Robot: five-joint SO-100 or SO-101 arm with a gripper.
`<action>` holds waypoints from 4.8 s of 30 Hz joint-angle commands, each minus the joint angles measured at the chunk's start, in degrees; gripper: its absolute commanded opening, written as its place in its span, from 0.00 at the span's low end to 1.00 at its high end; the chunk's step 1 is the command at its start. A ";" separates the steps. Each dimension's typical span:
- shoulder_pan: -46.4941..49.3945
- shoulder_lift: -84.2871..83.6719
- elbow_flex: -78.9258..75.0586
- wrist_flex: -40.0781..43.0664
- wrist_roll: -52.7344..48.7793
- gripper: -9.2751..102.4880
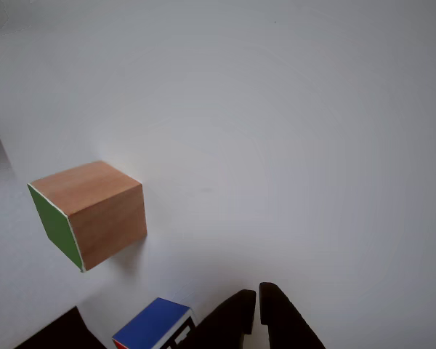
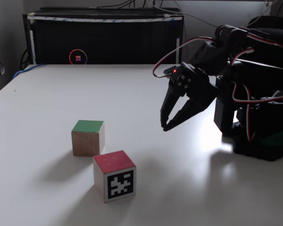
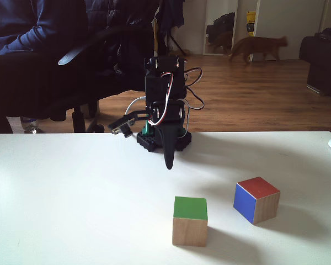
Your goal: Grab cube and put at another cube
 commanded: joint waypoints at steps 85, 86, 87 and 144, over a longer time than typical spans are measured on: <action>-2.55 -112.50 -93.52 12.57 16.08 0.50; -2.55 -113.38 -93.52 12.04 16.08 0.50; -2.55 -114.43 -93.60 11.69 16.08 0.50; -13.45 -94.57 -86.92 9.23 21.36 0.14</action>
